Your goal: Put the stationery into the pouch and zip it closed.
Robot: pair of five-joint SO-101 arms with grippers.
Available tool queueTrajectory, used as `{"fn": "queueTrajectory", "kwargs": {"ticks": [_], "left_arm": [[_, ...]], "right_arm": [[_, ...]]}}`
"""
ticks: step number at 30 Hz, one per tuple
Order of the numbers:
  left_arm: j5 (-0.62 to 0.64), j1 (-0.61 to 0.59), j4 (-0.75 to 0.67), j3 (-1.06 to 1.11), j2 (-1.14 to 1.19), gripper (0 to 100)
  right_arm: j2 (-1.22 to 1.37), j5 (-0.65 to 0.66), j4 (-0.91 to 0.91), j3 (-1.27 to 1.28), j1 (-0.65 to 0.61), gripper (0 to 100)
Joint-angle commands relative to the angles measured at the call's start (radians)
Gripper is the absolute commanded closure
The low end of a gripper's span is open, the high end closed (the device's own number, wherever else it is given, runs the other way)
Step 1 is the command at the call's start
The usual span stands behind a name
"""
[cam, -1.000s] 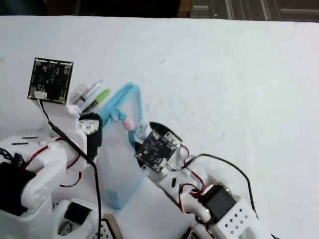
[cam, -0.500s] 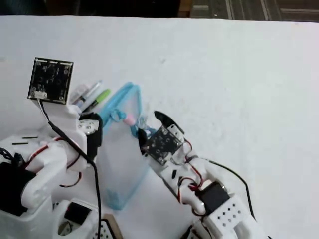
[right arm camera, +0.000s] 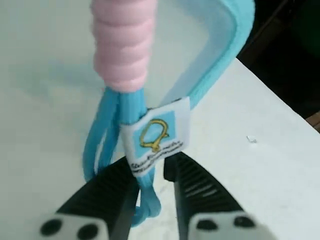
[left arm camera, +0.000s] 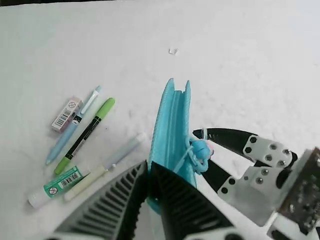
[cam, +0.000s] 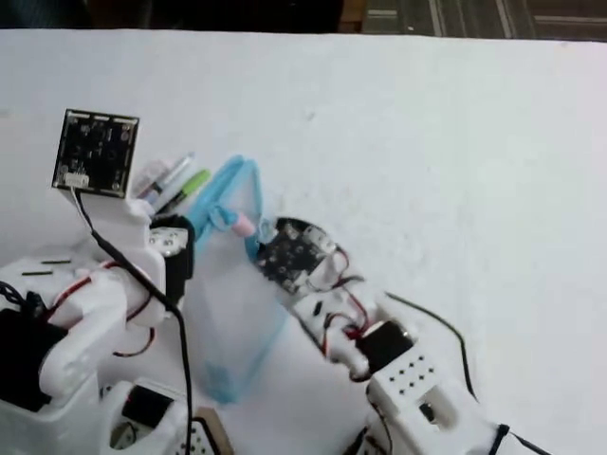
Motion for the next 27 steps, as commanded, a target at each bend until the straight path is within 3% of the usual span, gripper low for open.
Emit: {"fn": "queueTrajectory", "kwargs": {"ticks": [1,10,21,27], "left_arm": [[-0.009,0.013,-0.008,0.000,-0.010,98],[-0.011,0.018,-0.008,0.000,-0.010,98],[-0.011,0.018,-0.006,0.000,-0.010,98],[-0.011,0.018,-0.005,-0.002,-0.012,98]], "right_arm": [[0.002,0.037,-0.013,-0.077,0.105,98.0],[0.065,0.087,-0.019,-0.181,0.346,98.1],[0.676,0.083,-0.019,-0.640,0.665,98.1],[0.803,0.092,-0.010,-0.773,0.736,98.1]]}}
